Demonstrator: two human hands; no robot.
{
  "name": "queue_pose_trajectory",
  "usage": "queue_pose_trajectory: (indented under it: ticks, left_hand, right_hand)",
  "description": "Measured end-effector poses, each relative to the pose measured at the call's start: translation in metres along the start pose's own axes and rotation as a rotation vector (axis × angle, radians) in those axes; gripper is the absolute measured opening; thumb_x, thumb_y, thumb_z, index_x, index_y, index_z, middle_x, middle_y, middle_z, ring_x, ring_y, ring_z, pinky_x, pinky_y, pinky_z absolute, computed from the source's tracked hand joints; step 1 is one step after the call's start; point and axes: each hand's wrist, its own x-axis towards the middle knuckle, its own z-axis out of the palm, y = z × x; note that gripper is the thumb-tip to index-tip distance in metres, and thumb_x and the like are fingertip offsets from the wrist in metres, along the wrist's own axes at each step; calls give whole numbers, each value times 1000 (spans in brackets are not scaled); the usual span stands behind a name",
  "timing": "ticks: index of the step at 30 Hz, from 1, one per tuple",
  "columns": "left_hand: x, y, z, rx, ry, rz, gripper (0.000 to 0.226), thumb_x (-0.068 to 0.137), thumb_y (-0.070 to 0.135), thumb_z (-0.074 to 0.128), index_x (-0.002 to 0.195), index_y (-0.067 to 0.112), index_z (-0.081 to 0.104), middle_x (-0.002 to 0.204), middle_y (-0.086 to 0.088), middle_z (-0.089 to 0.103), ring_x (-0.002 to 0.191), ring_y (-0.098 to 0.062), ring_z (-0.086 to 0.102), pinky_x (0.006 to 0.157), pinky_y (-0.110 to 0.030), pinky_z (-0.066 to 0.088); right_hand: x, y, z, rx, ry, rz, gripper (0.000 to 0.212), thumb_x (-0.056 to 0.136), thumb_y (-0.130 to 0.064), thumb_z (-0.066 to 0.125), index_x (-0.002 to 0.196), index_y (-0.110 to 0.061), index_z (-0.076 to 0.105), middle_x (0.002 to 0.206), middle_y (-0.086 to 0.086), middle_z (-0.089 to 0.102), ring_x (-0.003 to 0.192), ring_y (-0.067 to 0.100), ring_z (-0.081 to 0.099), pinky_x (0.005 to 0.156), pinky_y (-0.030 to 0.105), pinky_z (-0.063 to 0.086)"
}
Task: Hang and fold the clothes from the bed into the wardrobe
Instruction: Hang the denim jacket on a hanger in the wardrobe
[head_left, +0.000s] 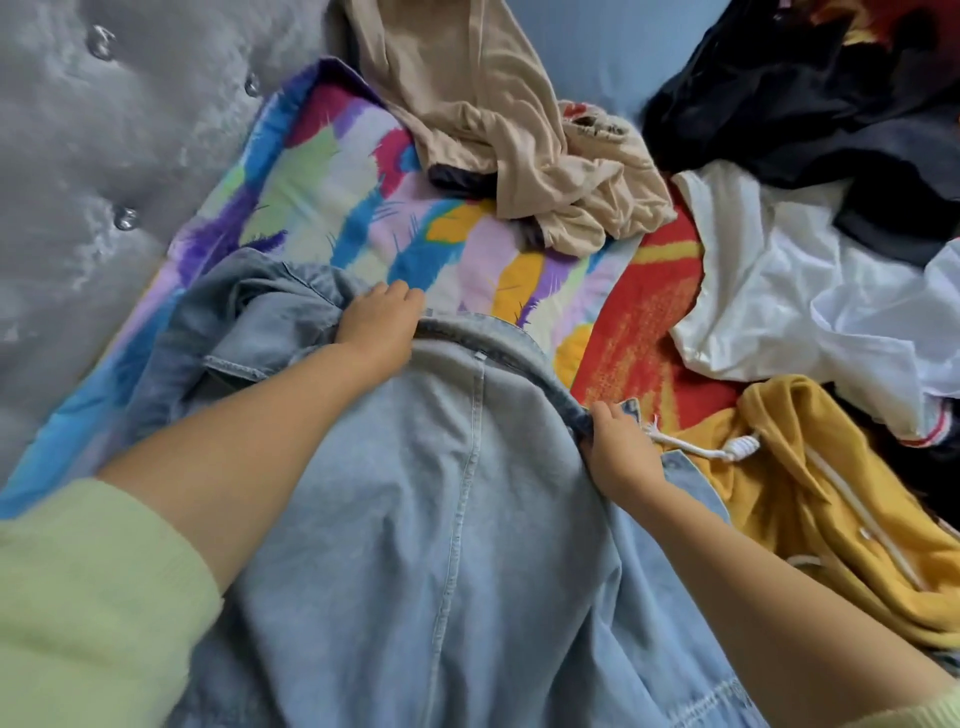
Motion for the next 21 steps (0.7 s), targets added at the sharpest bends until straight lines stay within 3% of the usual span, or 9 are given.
queue_pose_trajectory:
  ticks: [4, 6, 8, 10, 12, 15, 17, 19, 21]
  left_hand:
    - [-61, 7, -3, -153, -62, -51, 34, 84, 8, 51, 117, 6, 48, 118, -17, 52, 106, -37, 51, 84, -43, 40]
    - [-109, 10, -3, -272, -40, -143, 39, 83, 11, 53, 122, 7, 51, 119, -18, 54, 105, -40, 55, 84, -44, 43]
    - [-153, 17, -7, -333, -3, -194, 27, 81, 17, 51, 102, 4, 63, 105, -20, 57, 94, -42, 59, 77, -46, 46]
    - [-194, 31, -20, -374, -30, -249, 30, 75, 23, 45, 81, 0, 63, 91, -21, 56, 85, -41, 61, 71, -45, 47]
    - [-227, 48, -42, -409, -22, -306, 34, 75, 25, 43, 79, -1, 65, 91, -20, 56, 88, -38, 59, 74, -43, 46]
    - [-276, 78, -85, -568, 116, -374, 36, 69, 25, 38, 66, -4, 60, 78, -14, 48, 80, -33, 54, 69, -37, 40]
    - [-313, 105, -118, -725, 270, -429, 28, 70, 22, 39, 52, 2, 45, 65, -6, 39, 73, -24, 45, 66, -33, 31]
    - [-349, 133, -153, -873, 382, -572, 32, 81, 23, 43, 52, 13, 35, 58, 0, 37, 71, -21, 41, 63, -30, 24]
    - [-392, 160, -178, -1022, 435, -713, 35, 90, 22, 47, 57, 15, 38, 58, 1, 41, 69, -22, 41, 61, -29, 23]
  right_hand:
    - [-33, -7, -17, 119, 110, -6, 10, 85, -9, 52, 86, -11, 42, 85, 9, 51, 83, 33, 50, 60, 37, 30]
    - [-61, -6, -21, 143, 77, -6, 14, 85, -10, 52, 87, -14, 38, 78, 6, 50, 76, 34, 53, 57, 36, 28]
    - [-88, -3, -20, 139, 3, -16, 14, 90, -15, 50, 99, -14, 39, 84, 11, 60, 80, 37, 58, 56, 36, 31]
    - [-117, 2, -23, 151, -78, -16, 30, 93, -18, 47, 122, -17, 41, 99, 16, 66, 90, 38, 61, 59, 35, 36]
    - [-147, 6, -35, 261, -98, -2, 38, 92, -17, 47, 130, -23, 47, 107, 14, 67, 98, 36, 61, 67, 34, 41]
    - [-197, 6, -68, 516, -22, -25, 34, 88, -9, 45, 115, -22, 62, 103, 7, 68, 97, 25, 60, 72, 30, 42]
    - [-237, 0, -98, 638, 28, -70, 31, 90, -8, 43, 112, -19, 63, 98, 0, 63, 93, 16, 54, 73, 26, 37]
    - [-273, -11, -123, 724, 74, -176, 21, 91, -11, 44, 98, -20, 62, 88, -5, 60, 85, 12, 52, 67, 27, 36]
    - [-315, -21, -145, 804, 81, -295, 18, 92, -17, 46, 79, -23, 56, 69, -13, 54, 69, 5, 48, 59, 25, 35]
